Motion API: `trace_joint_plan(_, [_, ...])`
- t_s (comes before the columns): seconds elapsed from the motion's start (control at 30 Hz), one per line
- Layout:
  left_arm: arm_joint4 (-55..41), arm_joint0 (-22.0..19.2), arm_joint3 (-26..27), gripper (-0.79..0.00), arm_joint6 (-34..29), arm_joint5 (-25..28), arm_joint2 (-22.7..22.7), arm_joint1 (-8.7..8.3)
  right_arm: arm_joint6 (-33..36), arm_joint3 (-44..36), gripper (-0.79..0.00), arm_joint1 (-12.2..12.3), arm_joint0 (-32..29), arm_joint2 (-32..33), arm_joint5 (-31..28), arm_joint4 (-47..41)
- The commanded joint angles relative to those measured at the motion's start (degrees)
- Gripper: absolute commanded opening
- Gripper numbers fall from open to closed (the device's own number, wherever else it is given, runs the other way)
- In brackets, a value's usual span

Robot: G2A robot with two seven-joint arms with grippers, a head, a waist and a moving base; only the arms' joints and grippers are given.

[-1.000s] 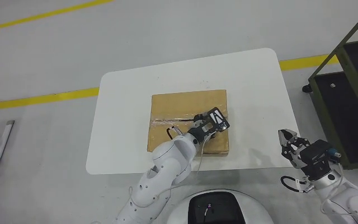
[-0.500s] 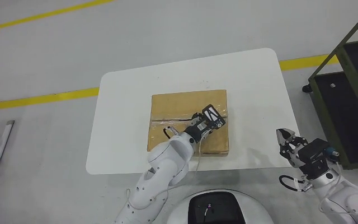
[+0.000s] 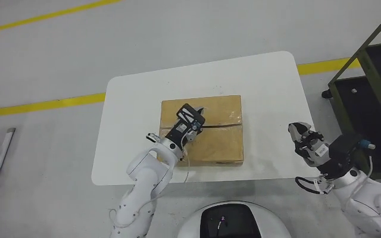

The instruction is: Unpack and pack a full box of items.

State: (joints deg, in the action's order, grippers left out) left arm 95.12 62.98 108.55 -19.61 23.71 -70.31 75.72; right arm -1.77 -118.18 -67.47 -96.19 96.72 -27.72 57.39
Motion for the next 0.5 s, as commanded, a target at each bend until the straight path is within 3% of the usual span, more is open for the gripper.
trace_joint_plan(0.0, [0.0,0.6,0.6,-0.785,0.4,0.0,-2.2,-0.30,1.0,-0.1,-0.785,0.0,1.5,-1.1,-0.1,-0.8])
trace_joint_plan(0.47, [3.1,5.9,6.7,-0.785,-1.3,-0.8,-18.6,-2.44,5.6,2.4,-0.785,-0.5,10.8,-12.2,3.4,4.6])
